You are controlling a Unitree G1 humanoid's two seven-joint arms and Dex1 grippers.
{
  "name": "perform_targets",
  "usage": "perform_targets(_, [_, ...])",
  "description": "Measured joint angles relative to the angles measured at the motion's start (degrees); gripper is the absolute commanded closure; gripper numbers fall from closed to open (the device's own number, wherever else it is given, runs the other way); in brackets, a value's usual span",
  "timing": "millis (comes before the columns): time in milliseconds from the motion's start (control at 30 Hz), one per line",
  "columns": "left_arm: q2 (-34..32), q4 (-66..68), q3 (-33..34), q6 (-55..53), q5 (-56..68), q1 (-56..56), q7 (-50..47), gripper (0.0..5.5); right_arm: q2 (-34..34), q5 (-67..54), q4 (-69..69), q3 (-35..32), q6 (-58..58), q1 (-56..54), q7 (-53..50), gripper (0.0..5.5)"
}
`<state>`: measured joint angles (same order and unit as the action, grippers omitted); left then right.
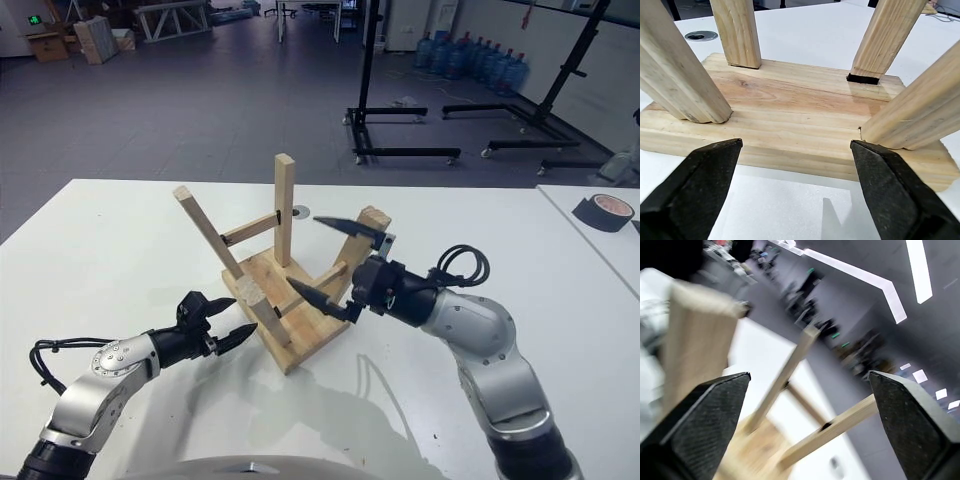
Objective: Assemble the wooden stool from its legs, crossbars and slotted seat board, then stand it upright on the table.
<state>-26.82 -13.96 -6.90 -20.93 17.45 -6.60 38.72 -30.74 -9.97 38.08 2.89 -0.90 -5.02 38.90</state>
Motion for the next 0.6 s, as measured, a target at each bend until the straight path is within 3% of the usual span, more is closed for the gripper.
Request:
perform_targets(133, [0.0, -1.5, 1.2, 0.0, 1.1, -0.7, 0.0, 1.53, 3.6, 7.8, -3.6, -0.5, -5.6, -6.3, -7.3, 1.17])
perform_targets(300, [0.5, -1.6, 2.3, 1.0, 1.8, -0.8, -0.6, 1.53, 3.9, 28.7, -6.8, -1.0, -5.8, -10.6, -18.3, 1.17])
perform_targets(433, [0.6, -1.8, 2.7, 1.2, 2.0, -1.4, -0.7, 1.53, 2.0, 39.5, -6.4, 3.4, -12.3, -6.7, -20.8, 1.17])
perform_targets(533, [1.0, -2.7, 2.7, 1.0, 2.1, -1.7, -0.7, 1.53, -1.3, 49.3, -16.7, 10.6, -19.5, 0.9, -25.8, 1.17])
perform_targets(600, [1.1, -3.0, 2.6, 1.0, 2.2, -1.6, -0.5, 1.53, -2.0, 50.5, -18.4, 12.1, -19.9, -0.1, -26.8, 1.17])
